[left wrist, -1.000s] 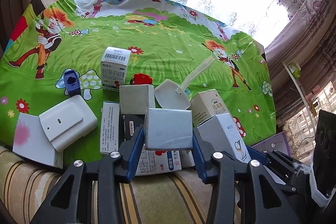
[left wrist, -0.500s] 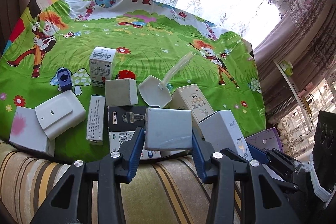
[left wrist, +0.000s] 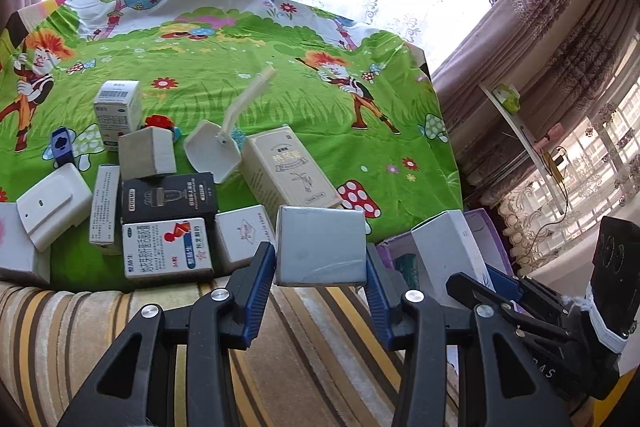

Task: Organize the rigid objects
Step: 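Carry both white boxes into the purple box and open both tools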

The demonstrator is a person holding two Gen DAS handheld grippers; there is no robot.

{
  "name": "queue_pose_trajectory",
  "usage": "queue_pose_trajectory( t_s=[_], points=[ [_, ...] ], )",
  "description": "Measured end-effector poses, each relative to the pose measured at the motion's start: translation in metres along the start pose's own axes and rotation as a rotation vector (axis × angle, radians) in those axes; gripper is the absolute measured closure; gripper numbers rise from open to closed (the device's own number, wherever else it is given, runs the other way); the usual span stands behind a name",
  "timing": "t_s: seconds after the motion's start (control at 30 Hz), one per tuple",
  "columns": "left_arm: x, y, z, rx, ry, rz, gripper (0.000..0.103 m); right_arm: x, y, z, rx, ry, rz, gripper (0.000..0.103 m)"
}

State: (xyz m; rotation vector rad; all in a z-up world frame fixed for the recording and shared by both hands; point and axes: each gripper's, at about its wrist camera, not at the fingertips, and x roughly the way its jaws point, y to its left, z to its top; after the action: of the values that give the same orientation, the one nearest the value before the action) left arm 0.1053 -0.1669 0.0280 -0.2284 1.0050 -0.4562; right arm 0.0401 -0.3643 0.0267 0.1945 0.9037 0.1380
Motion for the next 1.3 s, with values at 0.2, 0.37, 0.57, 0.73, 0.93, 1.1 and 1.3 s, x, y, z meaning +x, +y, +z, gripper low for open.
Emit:
queue_pose_trajectory(
  t_s=[0.2, 0.37, 0.57, 0.73, 0.93, 1.1, 1.3],
  points=[
    [0.011, -0.033, -0.007, 0.061, 0.043, -0.051, 0.058, -0.016, -0.038, -0.014, 0.064, -0.004, -0.056, 0.057],
    [0.021, -0.066, -0.017, 0.131, 0.085, -0.100, 0.058, -0.025, -0.065, -0.026, 0.107, -0.002, -0.100, 0.057],
    [0.032, -0.097, -0.026, 0.195, 0.126, -0.146, 0.058, -0.036, -0.090, -0.038, 0.143, 0.003, -0.151, 0.057],
    [0.037, -0.115, -0.033, 0.239, 0.148, -0.177, 0.058, -0.042, -0.107, -0.046, 0.177, 0.009, -0.179, 0.057],
    [0.044, -0.130, -0.035, 0.258, 0.169, -0.216, 0.058, -0.051, -0.126, -0.052, 0.220, 0.002, -0.213, 0.056],
    [0.046, -0.134, -0.036, 0.265, 0.178, -0.236, 0.053, -0.056, -0.136, -0.052, 0.245, -0.003, -0.229, 0.056],
    [0.045, -0.129, -0.037, 0.247, 0.175, -0.239, 0.051, -0.055, -0.135, -0.052, 0.235, 0.004, -0.244, 0.056]
  ],
)
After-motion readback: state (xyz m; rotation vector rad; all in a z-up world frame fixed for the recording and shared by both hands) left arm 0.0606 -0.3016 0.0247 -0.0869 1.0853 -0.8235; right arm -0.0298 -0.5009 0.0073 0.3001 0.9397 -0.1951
